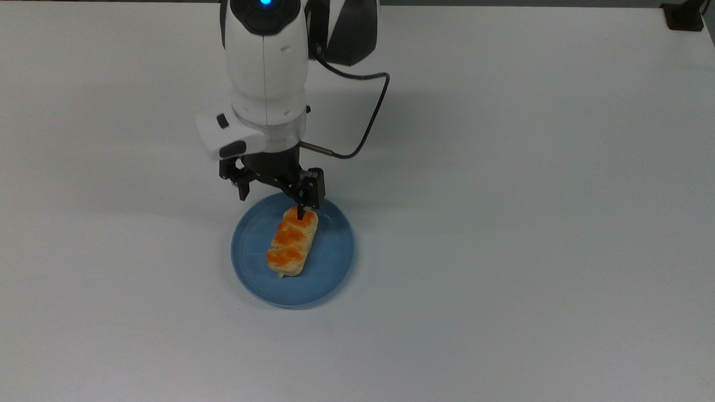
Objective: Put the bread on the table
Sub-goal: 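Lower the open gripper down onto the bread on the blue plate, then close the gripper on the bread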
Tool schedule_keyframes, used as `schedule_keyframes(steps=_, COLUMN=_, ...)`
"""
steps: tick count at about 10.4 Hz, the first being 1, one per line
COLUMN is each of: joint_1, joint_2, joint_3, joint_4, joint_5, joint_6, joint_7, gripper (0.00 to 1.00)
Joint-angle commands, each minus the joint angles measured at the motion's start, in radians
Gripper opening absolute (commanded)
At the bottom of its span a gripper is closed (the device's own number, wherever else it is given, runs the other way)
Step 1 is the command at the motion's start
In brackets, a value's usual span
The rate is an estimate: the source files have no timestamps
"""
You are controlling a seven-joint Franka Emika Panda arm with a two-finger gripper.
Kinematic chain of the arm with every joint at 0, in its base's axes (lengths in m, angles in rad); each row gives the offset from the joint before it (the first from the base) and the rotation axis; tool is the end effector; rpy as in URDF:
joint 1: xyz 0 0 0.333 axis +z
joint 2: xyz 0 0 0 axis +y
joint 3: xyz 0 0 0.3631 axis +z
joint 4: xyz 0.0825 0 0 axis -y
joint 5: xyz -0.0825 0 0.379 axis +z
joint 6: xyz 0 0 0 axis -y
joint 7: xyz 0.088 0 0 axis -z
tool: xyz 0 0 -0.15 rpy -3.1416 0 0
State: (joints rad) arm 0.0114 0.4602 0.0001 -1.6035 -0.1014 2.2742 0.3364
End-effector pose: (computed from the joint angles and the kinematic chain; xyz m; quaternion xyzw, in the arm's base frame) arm 0.7257 0.0025 0.3870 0.9847 -0.1325 0.1106 0.0231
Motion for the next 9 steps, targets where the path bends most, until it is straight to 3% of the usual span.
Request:
schedule_keyframes(steps=1, joint_1=0.018, joint_2=0.052, joint_3=-0.009, joint_4=0.004, joint_5=-0.012, joint_6=0.068, joint_7=0.027, gripper=0.99)
schedule_keyframes(steps=5, joint_1=0.018, joint_2=0.106, joint_3=0.017, joint_4=0.002, joint_5=-0.012, joint_6=0.137, joint_7=0.036, gripper=0.95)
schedule_keyframes(steps=6, joint_1=0.019, joint_2=0.109, joint_3=0.017, joint_4=0.002, joint_5=-0.008, joint_6=0.149, joint_7=0.038, gripper=0.87)
schedule_keyframes(steps=7, joint_1=0.019, joint_2=0.11, joint_3=0.018, joint_4=0.002, joint_5=0.002, joint_6=0.151, joint_7=0.042, gripper=0.74)
schedule_keyframes(steps=8, joint_1=0.019, joint_2=0.11, joint_3=0.029, joint_4=0.002, joint_5=0.0, joint_6=0.151, joint_7=0.074, gripper=0.49)
schedule_keyframes(steps=9, joint_1=0.018, joint_2=0.106, joint_3=0.035, joint_4=0.005, joint_5=-0.001, joint_6=0.15, joint_7=0.082, gripper=0.35)
